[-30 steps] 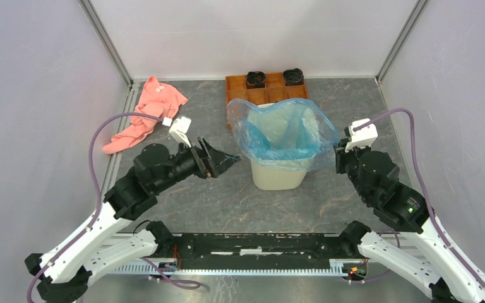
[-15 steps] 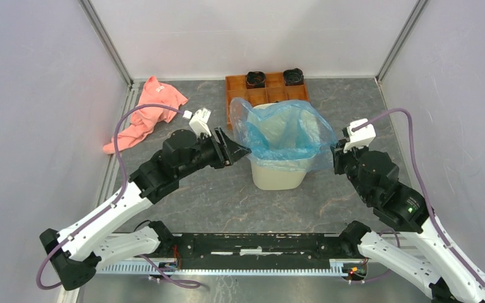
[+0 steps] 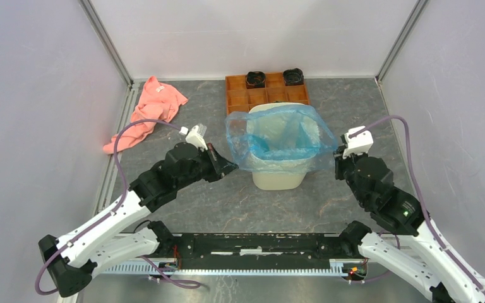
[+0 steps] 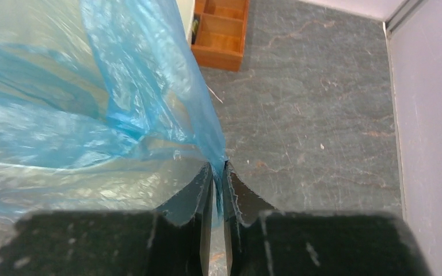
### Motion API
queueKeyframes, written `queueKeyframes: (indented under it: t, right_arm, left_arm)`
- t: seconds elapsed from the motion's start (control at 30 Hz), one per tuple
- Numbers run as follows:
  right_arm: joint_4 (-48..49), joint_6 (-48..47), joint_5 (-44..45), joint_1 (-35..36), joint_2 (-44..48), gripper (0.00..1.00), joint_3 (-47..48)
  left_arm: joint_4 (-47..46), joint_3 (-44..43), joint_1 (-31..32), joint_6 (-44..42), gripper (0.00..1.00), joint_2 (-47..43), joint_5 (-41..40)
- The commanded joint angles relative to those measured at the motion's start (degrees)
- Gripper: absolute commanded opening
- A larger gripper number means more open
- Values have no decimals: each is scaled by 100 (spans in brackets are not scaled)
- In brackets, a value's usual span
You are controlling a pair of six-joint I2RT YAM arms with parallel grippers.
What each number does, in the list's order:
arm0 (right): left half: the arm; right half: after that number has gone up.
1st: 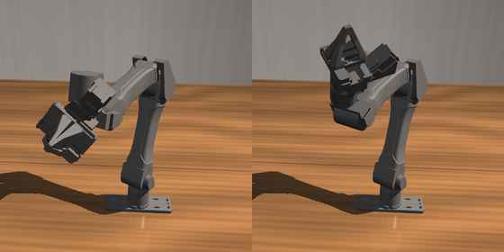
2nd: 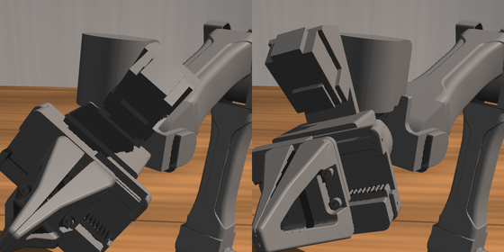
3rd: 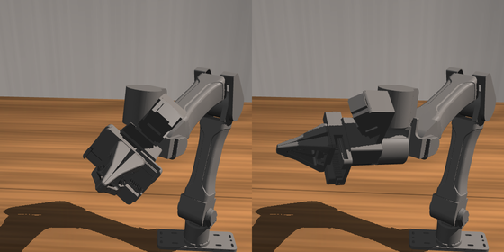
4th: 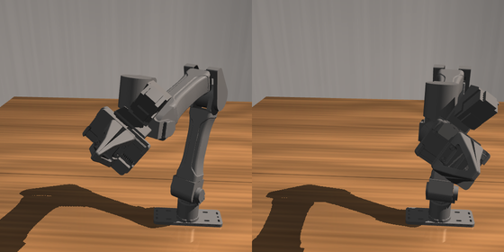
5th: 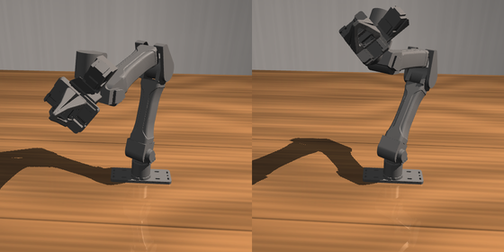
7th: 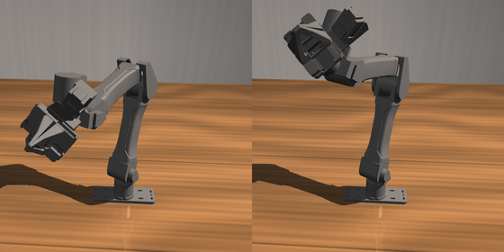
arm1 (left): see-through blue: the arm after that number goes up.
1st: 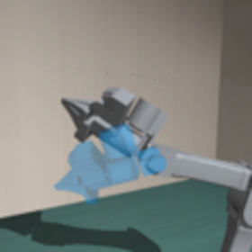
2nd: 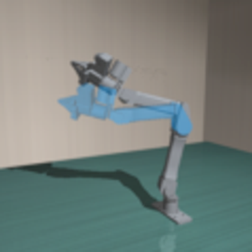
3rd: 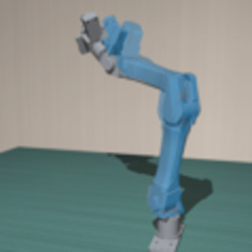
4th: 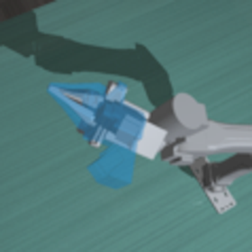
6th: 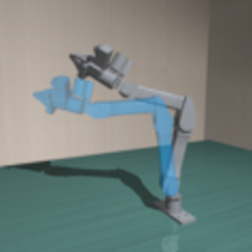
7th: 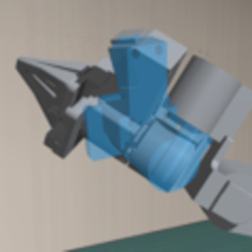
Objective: Put the trash bags into the trash bin
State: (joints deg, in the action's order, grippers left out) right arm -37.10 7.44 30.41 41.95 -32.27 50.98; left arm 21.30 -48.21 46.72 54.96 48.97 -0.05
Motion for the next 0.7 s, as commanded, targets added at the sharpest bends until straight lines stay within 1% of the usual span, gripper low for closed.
queueKeyframes:
  t: [0.0, 0.1, 0.17, 0.23, 0.3, 0.33, 0.37, 0.47, 0.5, 0.53, 0.57, 0.6, 0.67]
  right_arm:
    - [430, -49, 440, -6, 29, 16, -535]
    - [1024, -220, 843, -6, -307, 15, -861]
    - [1135, -353, 947, -8, -660, 14, -713]
    - [1128, -441, 1102, -12, -798, 15, -555]
    - [1116, -486, 1063, -7, -728, 19, -511]
    - [1046, -485, 961, -5, -677, 22, -456]
    - [891, -465, 791, -14, -617, 29, -351]
    - [133, -419, 231, -8, -411, 46, 43]
    - [-71, -432, 97, -11, -311, 52, 131]
    - [-317, -466, 5, -11, -224, 55, 238]
    - [-492, -504, -55, -6, -118, 61, 330]
    - [-616, -605, -146, -5, -22, 65, 431]
    - [-645, -919, -239, -8, 136, 71, 536]
  left_arm:
    - [492, 46, -5, -111, 2, 42, -570]
    - [818, -382, -19, -619, 2, 628, -1200]
    - [934, -851, -31, -856, 2, 1011, -1358]
    - [927, -992, -38, -980, 2, 1179, -1522]
    - [767, -927, -44, -1114, 2, 1216, -1647]
    - [774, -945, -60, -1163, 2, 1257, -1626]
    - [832, -997, -66, -1233, 5, 1303, -1531]
    - [1163, -1045, -66, -1321, 17, 1186, -1274]
    - [1257, -991, -66, -1340, 25, 1042, -1265]
    - [1328, -932, -66, -1388, 28, 843, -1257]
    - [1381, -868, -66, -1475, 34, 649, -1241]
    - [1421, -821, -65, -1603, 47, 427, -1218]
    - [1536, -803, -66, -1904, 63, 94, -1284]
